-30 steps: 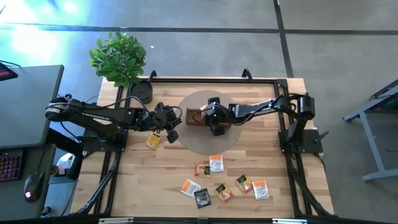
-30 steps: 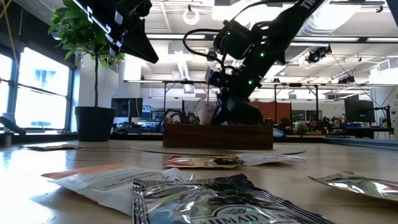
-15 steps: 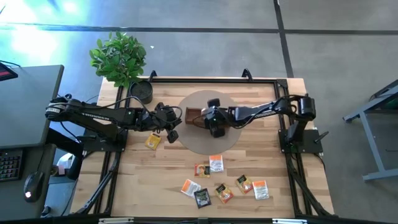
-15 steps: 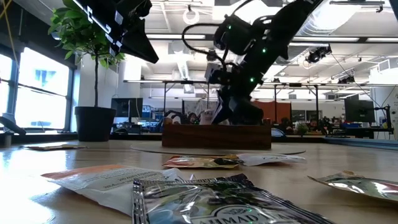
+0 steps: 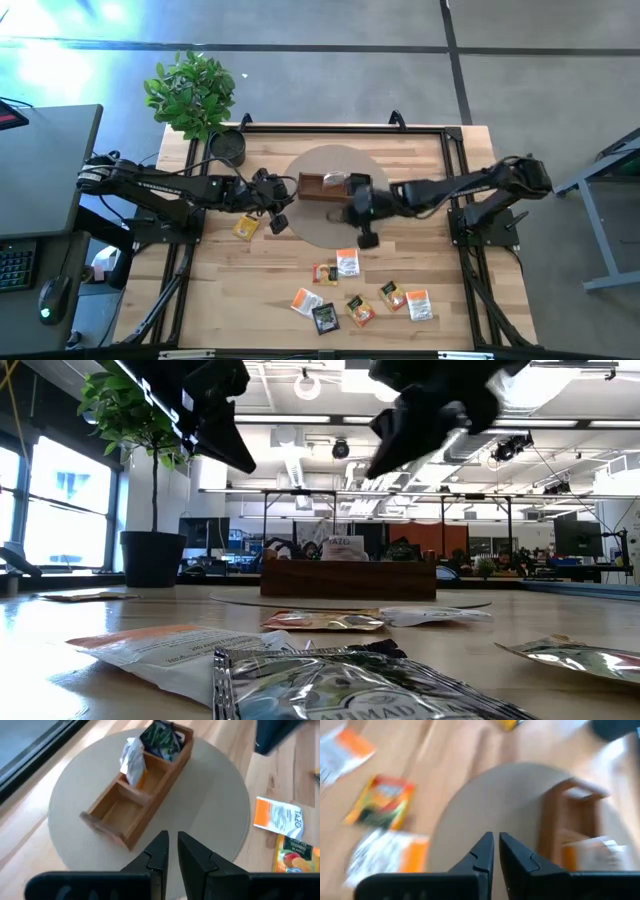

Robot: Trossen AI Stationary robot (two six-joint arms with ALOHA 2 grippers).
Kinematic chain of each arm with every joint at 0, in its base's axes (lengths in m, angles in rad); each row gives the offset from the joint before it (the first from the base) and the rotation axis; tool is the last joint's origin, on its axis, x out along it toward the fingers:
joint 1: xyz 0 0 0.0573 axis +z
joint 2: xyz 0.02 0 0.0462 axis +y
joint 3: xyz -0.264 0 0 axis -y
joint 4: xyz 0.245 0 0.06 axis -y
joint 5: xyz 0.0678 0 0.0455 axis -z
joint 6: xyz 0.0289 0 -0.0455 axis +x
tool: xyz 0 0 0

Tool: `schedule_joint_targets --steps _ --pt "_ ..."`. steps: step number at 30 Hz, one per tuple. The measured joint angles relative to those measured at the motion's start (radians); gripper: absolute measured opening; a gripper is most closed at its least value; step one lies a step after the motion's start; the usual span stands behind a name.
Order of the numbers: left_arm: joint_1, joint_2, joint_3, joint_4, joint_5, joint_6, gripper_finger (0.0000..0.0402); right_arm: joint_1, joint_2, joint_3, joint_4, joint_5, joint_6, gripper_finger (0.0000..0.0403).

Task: Pick & Place Tea
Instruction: Put the white tea bag into the middle section of the wooden organizer

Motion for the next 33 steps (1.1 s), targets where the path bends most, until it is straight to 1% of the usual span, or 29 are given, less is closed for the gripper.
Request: schedule_joint_targets --steps 5,8,11,16,20,24,30,33 --pt "0.0 0.043 0.0 0.024 0.047 0.07 0.0052 0.127 0.057 -0.002 -0.039 0.045 0.01 0.0069" --pt "0.0 0.054 -0.001 0.034 0.057 0.075 0.007 0.174 0.096 -0.002 -0.041 0.053 0.068 0.0099" --pt "0.0 0.052 0.0 0.051 0.057 0.075 0.0087 0.213 0.133 -0.002 -0.04 0.065 0.159 0.0125" --pt "0.0 0.053 -0.001 0.058 0.056 0.075 0.0101 0.277 0.22 -0.002 -0.025 0.068 0.242 0.0155" --pt "0.0 0.053 -0.001 0.057 0.071 0.072 0.0102 0.329 0.285 -0.003 0.016 0.072 0.275 0.0167" --pt "0.0 0.053 -0.001 0.056 0.124 0.072 0.0102 0.366 0.326 -0.003 0.031 0.131 0.304 0.0174" --pt "0.0 0.053 -0.001 0.057 0.156 0.052 0.0102 0.374 0.386 0.003 0.04 0.16 0.303 0.0174" --pt "0.0 0.053 -0.001 0.057 0.172 0.037 0.0102 0.374 0.393 0.003 0.022 0.211 0.285 0.0174"
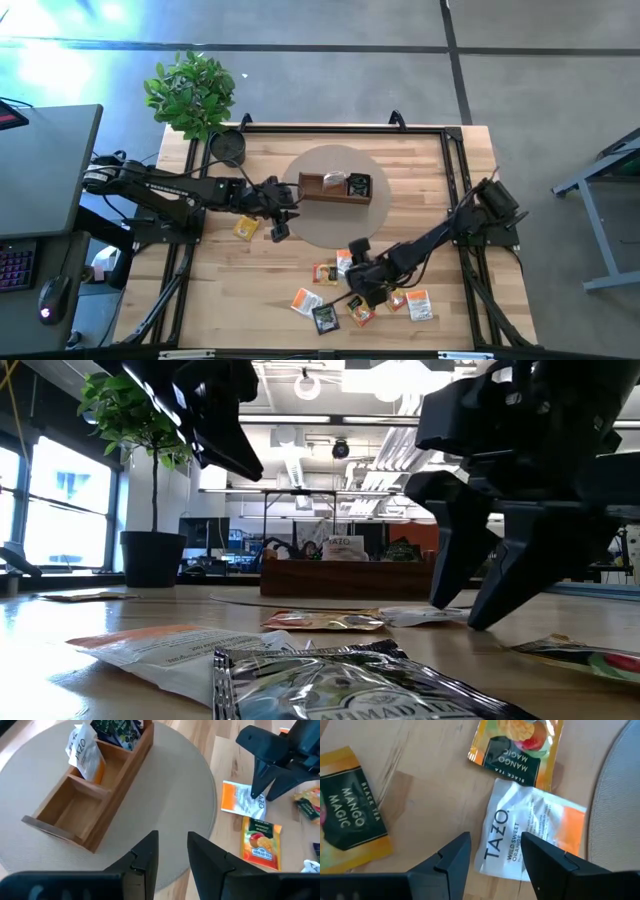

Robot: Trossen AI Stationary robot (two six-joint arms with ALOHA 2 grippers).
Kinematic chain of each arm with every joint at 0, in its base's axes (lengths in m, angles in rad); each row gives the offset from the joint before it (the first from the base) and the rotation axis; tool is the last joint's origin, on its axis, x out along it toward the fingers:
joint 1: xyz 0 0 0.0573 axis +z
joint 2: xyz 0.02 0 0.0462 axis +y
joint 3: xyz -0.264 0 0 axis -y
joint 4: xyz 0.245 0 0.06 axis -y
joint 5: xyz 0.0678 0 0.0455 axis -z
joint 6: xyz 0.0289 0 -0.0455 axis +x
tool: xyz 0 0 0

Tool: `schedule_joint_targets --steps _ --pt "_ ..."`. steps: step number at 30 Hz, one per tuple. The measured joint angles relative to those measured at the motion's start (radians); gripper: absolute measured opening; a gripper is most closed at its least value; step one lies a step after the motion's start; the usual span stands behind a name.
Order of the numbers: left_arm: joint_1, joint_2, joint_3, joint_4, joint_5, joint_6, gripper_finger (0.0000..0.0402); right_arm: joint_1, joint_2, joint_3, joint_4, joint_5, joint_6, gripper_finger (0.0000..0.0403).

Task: Pick & Place Tea
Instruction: Put the white tea bag into the middle section of the wooden organizer

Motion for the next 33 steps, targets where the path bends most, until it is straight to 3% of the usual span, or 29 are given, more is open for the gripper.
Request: schedule_joint_targets --steps 6,15,19,28,33 --pt "0.0 0.0 0.0 0.0 0.022 0.0 0.0102 -0.008 -0.001 -0.001 -0.009 -0.026 -0.003 0.0135" --pt "0.0 0.0 0.0 0.0 0.022 0.0 0.0102 -0.03 -0.009 -0.002 -0.013 -0.115 -0.084 0.0009" --pt "0.0 0.0 0.0 0.001 0.023 0.0 0.0102 -0.03 -0.052 -0.008 -0.016 -0.104 -0.109 0.0019" --pt "0.0 0.0 0.0 0.008 0.027 0.0 0.0102 -0.038 -0.189 -0.008 -0.111 -0.016 -0.206 0.0003" --pt "0.0 0.061 -0.001 0.076 0.1 0.0 0.0102 -0.047 -0.188 -0.006 -0.092 0.007 -0.186 0.0016"
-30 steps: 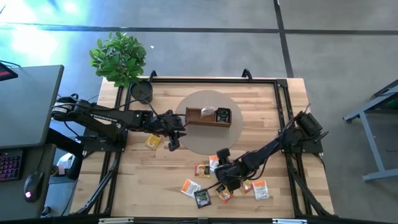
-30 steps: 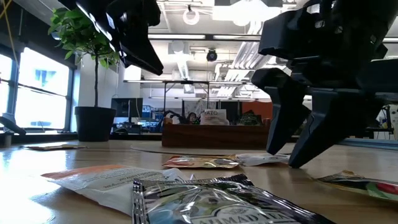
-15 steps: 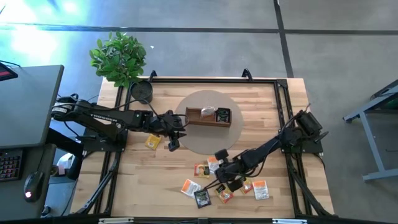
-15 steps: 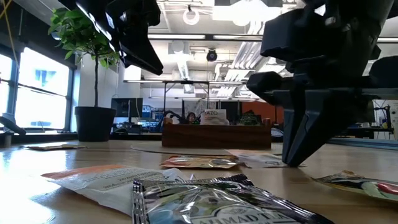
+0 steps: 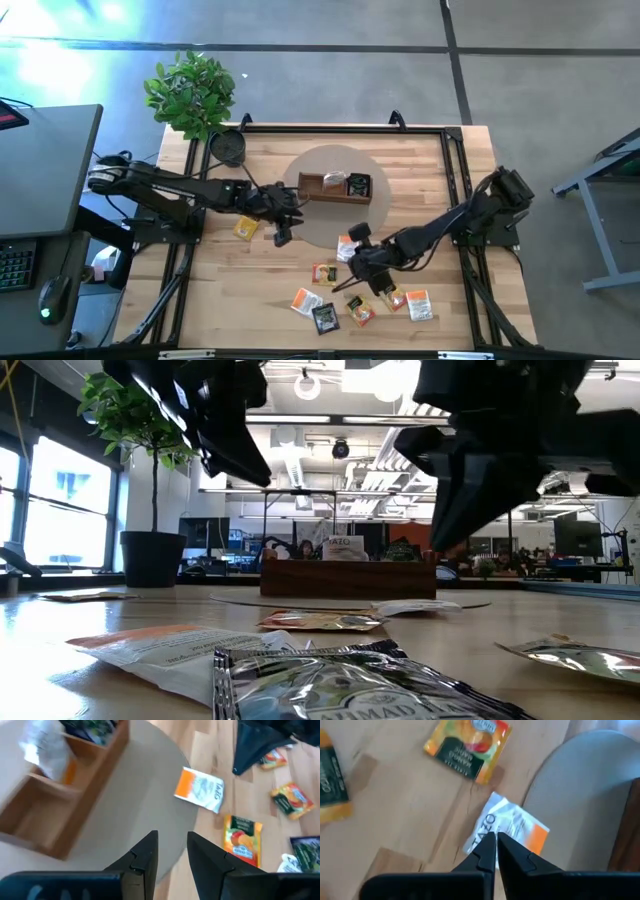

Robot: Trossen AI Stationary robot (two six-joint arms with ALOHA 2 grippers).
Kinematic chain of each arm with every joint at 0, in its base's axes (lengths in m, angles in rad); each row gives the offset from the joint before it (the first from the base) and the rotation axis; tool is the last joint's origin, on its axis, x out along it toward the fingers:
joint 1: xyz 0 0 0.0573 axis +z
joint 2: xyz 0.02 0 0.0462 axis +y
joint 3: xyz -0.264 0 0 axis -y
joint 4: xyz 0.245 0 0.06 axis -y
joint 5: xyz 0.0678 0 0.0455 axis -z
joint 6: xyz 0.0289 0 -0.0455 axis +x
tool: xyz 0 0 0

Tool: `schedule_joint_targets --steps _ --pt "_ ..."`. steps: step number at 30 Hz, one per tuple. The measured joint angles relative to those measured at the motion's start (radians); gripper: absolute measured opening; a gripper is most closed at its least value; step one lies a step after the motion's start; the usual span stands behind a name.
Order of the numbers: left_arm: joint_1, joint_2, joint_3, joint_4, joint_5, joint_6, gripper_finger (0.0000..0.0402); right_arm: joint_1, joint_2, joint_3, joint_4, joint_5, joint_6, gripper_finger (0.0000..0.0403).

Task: Pick & Place Tea
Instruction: Put the white tea bag into the middle section of the wooden organizer

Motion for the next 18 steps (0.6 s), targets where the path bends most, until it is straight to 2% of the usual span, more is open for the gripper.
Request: schedule_joint_targets --steps 2,6,10,14,18 --pt "0.0 0.036 -0.001 0.073 0.027 0.029 0.0102 0.001 0.004 0.0 -0.019 0.03 -0.001 0.0027" --pt "0.0 0.117 0.001 0.195 0.123 0.173 0.0104 -0.004 0.003 0.0 -0.055 0.011 0.026 0.0055" --pt "0.001 0.2 0.0 0.262 0.151 0.218 0.0126 -0.001 0.003 0.0 -0.074 0.008 0.068 0.0091" --pt "0.009 0.266 0.001 0.332 0.179 0.115 0.0165 0.0 0.003 0.0 -0.077 0.024 0.069 0.0119" --pt "0.006 0.333 0.003 0.432 0.275 -0.067 0.0195 -0.001 0.003 -0.008 -0.071 0.087 0.037 0.0129"
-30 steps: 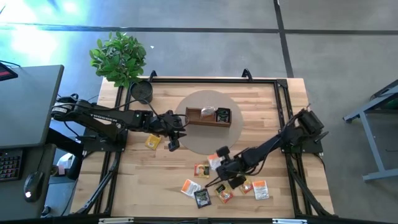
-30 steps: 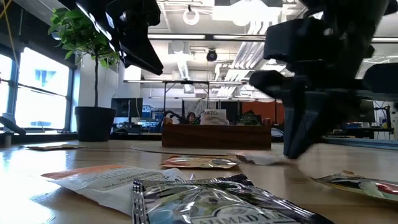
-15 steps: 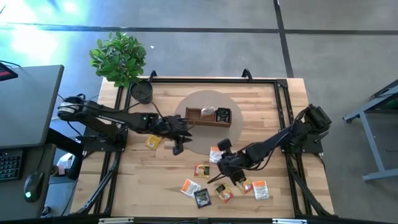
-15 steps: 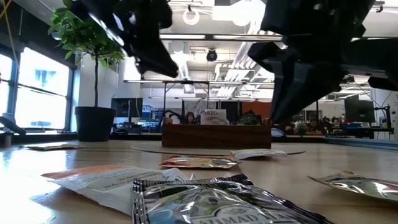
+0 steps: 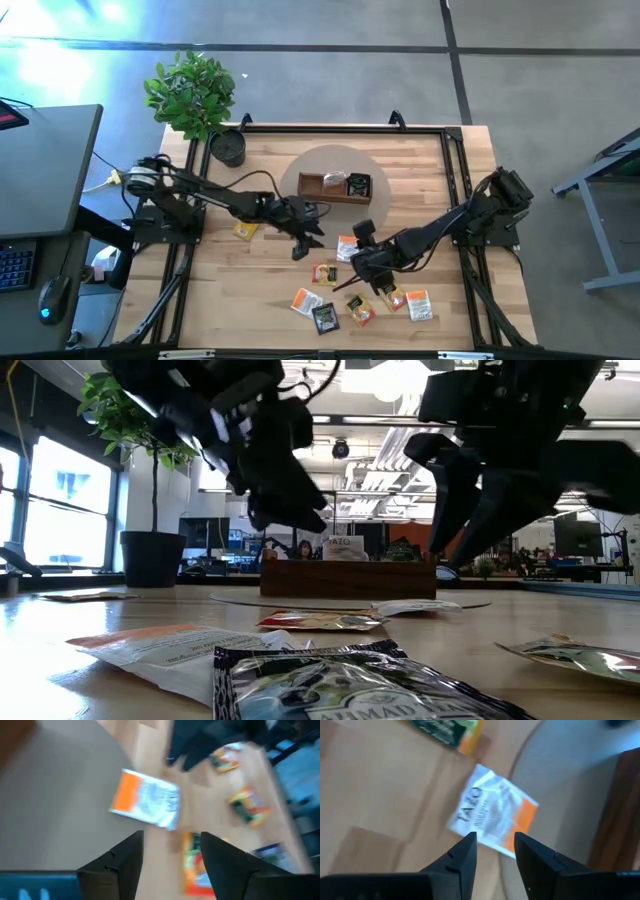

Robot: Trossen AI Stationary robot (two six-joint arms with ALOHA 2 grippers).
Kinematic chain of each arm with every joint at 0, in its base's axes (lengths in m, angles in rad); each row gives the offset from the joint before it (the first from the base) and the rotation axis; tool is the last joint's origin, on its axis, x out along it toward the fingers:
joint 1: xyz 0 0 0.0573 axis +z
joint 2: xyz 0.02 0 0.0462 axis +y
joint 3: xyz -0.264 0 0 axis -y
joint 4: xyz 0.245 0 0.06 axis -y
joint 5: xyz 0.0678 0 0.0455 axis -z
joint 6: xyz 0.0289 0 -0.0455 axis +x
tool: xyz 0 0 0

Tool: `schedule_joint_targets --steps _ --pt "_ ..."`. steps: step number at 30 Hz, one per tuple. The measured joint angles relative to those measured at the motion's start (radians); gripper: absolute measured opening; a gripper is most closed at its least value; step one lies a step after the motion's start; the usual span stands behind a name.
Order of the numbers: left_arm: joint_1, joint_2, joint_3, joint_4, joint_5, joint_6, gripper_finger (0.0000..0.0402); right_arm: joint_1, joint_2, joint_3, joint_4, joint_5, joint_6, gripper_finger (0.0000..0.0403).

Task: Pick & Place Tea
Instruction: Put the white tea bag into the middle section of the wooden organizer

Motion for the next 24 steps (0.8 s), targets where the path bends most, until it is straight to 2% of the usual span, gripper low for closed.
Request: schedule_joint_targets --steps 6,11,16,20,24 --pt "0.001 0.081 0.009 0.106 0.031 -0.222 0.0199 0.0 -0.001 -0.118 0.115 0.024 -0.077 0.0129" --pt "0.001 0.132 0.046 0.116 -0.037 -0.293 0.0193 0.0 -0.001 -0.229 0.331 0.062 -0.22 0.0129" --pt "0.001 0.187 0.085 0.114 -0.037 -0.401 0.0193 0.006 -0.001 -0.349 0.58 0.124 -0.419 0.0129" --pt "0.001 0.241 0.105 0.083 -0.031 -0.481 0.0192 0.005 -0.004 -0.415 0.746 0.119 -0.507 0.0129" --pt "0.001 0.297 0.149 0.102 0.007 -0.527 0.0192 0.005 -0.005 -0.449 0.84 0.113 -0.576 0.0129"
